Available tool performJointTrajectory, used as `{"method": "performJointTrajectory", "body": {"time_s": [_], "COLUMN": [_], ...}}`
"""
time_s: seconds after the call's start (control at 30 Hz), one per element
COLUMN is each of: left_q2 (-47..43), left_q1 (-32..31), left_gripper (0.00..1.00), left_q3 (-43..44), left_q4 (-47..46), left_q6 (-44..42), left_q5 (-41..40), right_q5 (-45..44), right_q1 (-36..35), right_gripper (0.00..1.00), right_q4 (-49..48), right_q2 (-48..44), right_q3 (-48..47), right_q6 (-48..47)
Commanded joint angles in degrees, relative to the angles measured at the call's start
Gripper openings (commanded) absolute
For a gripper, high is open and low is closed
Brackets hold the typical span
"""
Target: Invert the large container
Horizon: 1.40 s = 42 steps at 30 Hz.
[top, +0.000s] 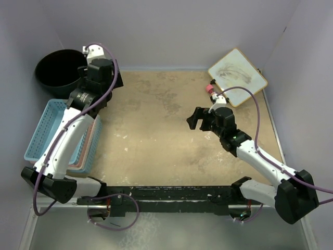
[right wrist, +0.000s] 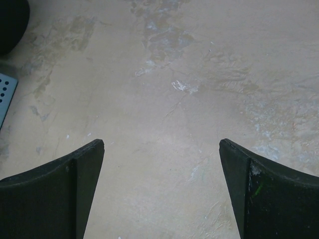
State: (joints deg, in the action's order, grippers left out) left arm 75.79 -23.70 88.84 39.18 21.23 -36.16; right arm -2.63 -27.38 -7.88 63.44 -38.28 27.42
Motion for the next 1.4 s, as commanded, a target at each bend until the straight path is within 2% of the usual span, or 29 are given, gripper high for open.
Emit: {"method": "performJointTrajectory", "body": {"time_s": [0.0,0.1,0.33,0.4,0.53,0.7,0.8,0.9,1.07,1.13,1.3,1.37], "left_q2": [2.0,4.9,19.8,25.0,30.5,32.3,30.9,31.9,34.5,35.5,39.1,39.6], "left_q1": [5.4,8.3,17.4,20.1,23.7,24.9,24.9,24.9,24.8,24.9,25.0,24.9], "left_gripper": [0.79,0.8,0.8,0.8,0.81,0.82,0.82,0.82,0.72,0.63,0.55,0.45], "left_q3": [5.6,9.3,32.2,38.8,43.4,41.1,35.3,33.8,33.6,33.7,34.6,34.5], "left_q4": [2.4,2.1,9.8,13.1,13.3,8.7,3.9,3.3,4.2,4.3,6.3,6.3], "left_q6": [-2.2,-3.0,-1.6,-1.2,-0.3,-3.8,-5.7,-8.4,-10.5,-10.9,-11.8,-11.6], "left_q5": [1.3,1.0,-1.9,-0.4,6.4,13.4,12.2,11.7,12.3,11.9,11.8,13.4], "right_q5": [3.1,5.6,9.2,9.5,10.4,11.4,11.1,10.8,11.4,11.5,11.8,11.5], "right_q1": [-0.2,-0.2,-0.2,-0.2,-0.2,-0.2,-0.2,-0.1,-0.2,-0.2,-0.2,-0.2], "right_gripper": [1.0,1.0,1.0,1.0,1.0,1.0,1.0,1.0,1.0,1.0,1.0,1.0], "right_q4": [-3.3,-3.3,1.2,0.4,-0.3,0.5,1.2,1.2,1.6,1.7,1.5,1.7], "right_q2": [-0.3,0.1,0.7,0.0,-0.6,1.4,3.0,4.2,6.4,7.0,7.4,7.1], "right_q3": [-2.7,-3.8,-8.3,-7.6,-6.7,-8.6,-10.1,-10.8,-11.9,-12.3,-12.2,-12.0], "right_q6": [-0.9,0.1,1.6,2.2,3.1,2.8,2.1,1.8,1.5,1.5,2.0,2.1]}}
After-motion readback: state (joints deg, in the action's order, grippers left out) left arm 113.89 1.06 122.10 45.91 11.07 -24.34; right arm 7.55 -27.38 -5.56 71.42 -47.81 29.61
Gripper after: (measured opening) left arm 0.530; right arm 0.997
